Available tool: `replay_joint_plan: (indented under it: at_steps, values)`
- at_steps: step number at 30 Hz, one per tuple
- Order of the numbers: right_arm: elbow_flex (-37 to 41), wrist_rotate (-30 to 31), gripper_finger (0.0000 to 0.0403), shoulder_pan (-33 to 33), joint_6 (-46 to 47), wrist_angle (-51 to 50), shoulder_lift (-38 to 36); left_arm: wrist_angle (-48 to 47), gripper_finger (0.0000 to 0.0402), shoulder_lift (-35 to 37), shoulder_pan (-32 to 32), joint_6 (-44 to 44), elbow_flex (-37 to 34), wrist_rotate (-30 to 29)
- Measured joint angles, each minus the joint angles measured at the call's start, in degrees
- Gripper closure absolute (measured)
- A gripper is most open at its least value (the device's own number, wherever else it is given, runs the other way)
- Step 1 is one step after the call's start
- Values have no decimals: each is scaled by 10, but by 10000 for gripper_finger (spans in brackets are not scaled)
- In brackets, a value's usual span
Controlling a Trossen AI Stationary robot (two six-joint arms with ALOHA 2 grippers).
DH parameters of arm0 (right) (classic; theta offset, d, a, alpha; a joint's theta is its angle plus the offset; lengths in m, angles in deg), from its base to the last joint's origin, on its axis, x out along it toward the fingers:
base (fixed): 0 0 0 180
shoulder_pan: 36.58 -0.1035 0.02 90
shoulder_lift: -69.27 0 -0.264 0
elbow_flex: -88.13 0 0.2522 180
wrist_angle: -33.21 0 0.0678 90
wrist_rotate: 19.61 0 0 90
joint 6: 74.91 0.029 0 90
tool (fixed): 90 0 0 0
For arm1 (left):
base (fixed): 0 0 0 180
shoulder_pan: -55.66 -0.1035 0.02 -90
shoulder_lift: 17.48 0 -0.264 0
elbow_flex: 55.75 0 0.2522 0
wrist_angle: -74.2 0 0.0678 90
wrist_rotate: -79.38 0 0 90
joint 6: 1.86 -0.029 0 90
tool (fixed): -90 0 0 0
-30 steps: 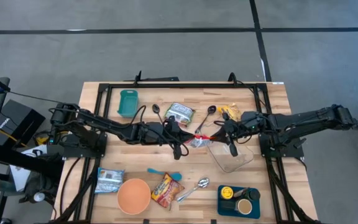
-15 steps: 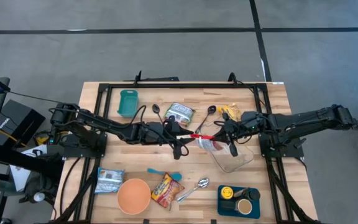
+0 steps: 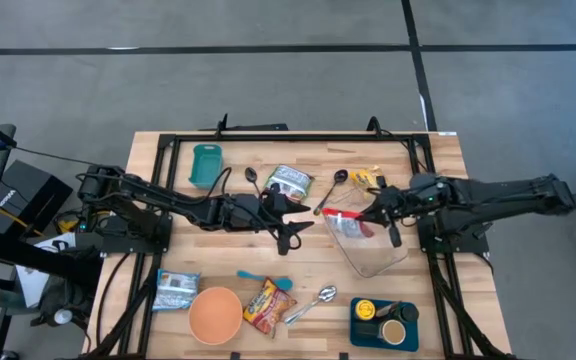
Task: Pick & Place Food Item
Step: Put the orange noodle pack into the transparent bin
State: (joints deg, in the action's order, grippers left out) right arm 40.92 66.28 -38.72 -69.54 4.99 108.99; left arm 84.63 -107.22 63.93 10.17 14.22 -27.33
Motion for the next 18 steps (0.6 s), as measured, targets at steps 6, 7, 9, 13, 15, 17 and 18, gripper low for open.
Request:
replay_joint_plan:
  at_steps: [6,7,9,13,15,17,18]
  values:
    - [0,31,403,25,-34,-93,-41,3,224,0,0,0,0,0]
    - [0,33,403,30,-42,-104,-43,4,226,0,0,0,0,0]
    - [0,41,403,39,-59,-119,-43,4,228,0,0,0,0,0]
    - [0,42,403,58,-97,-131,-36,3,231,0,0,0,0,0]
    - [0,42,403,67,-115,-132,-29,3,231,0,0,0,0,0]
    - [0,42,403,76,-136,-132,-20,3,231,0,0,0,0,0]
    - [0,42,403,81,-148,-133,-15,3,231,0,0,0,0,0]
